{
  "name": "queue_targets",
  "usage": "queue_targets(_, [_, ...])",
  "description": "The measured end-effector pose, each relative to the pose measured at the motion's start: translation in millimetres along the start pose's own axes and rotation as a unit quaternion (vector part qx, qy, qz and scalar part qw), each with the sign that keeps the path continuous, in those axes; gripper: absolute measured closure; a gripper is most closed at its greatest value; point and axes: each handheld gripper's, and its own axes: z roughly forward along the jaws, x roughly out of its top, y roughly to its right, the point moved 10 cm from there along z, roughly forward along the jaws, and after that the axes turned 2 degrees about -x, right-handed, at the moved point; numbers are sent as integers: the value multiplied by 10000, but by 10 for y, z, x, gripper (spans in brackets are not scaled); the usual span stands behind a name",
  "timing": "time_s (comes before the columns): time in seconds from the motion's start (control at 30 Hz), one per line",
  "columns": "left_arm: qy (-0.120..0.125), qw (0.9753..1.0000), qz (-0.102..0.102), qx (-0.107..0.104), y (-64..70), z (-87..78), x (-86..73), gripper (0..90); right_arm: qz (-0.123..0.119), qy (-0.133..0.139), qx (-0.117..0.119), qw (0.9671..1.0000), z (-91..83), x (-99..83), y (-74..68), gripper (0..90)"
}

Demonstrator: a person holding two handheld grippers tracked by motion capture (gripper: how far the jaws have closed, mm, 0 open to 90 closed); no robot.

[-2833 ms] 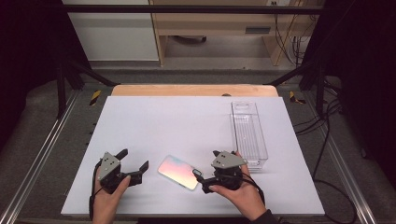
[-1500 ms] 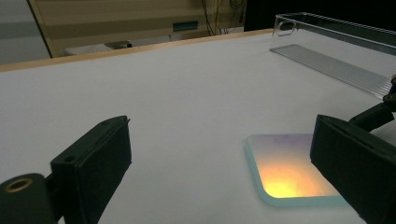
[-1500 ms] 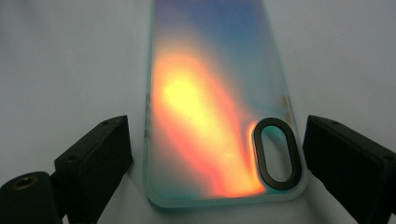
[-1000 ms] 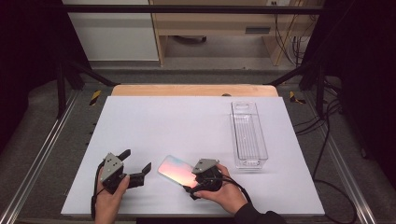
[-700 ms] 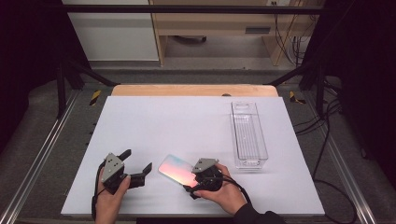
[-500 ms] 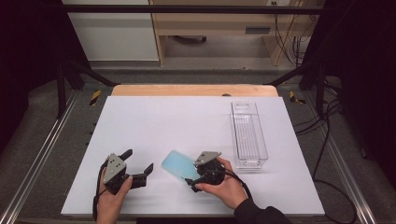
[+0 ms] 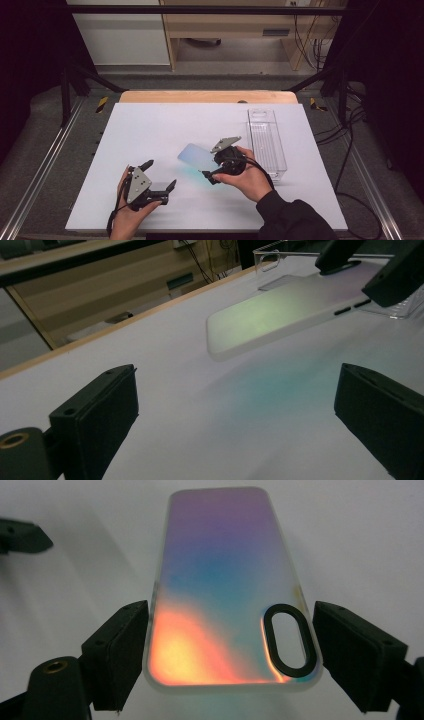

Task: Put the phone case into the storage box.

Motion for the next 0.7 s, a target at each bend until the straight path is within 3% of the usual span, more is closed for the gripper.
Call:
queue_targets(0.03, [-28, 9994, 346, 58, 53, 77, 33, 41, -67, -83, -32, 9999, -45, 59, 31, 180])
queue_targets(0.07, [-28, 9994, 346, 58, 53, 77, 33, 43, -67, -83, -32, 9999, -45, 59, 31, 180])
queue_targets(0.17, [-38, 9955, 933, 161, 142, 221, 120, 46, -104, -173, -16, 9998, -110, 130, 55, 180])
queue_targets(0.23, [34, 9888, 1455, 344, 174, 335, 239, 65, -127, -214, -11, 9997, -188, 212, 67, 180])
queue_targets(0.27, [92, 9860, 1606, 445, 170, 370, 288, 76, -130, -237, -19, 9996, -216, 237, 66, 180])
queue_targets(0.3, [92, 9860, 1606, 445, 170, 370, 288, 91, -177, -260, -31, 9995, -241, 258, 67, 181])
queue_targets(0.4, [282, 9804, 1799, 748, 154, 455, 384, 108, -203, -267, -17, 9994, -299, 314, 33, 180])
queue_targets(0.5, [259, 9754, 2016, 855, 168, 432, 351, 121, -332, -298, 4, 9990, -310, 332, -45, 180])
queue_targets(0.57, [278, 9743, 2040, 909, 165, 409, 342, 144, -394, -318, 11, 9987, -299, 341, -98, 180])
queue_targets(0.7, [285, 9748, 2008, 932, 133, 379, 329, 170, -426, -338, 64, 9985, -272, 344, -140, 180])
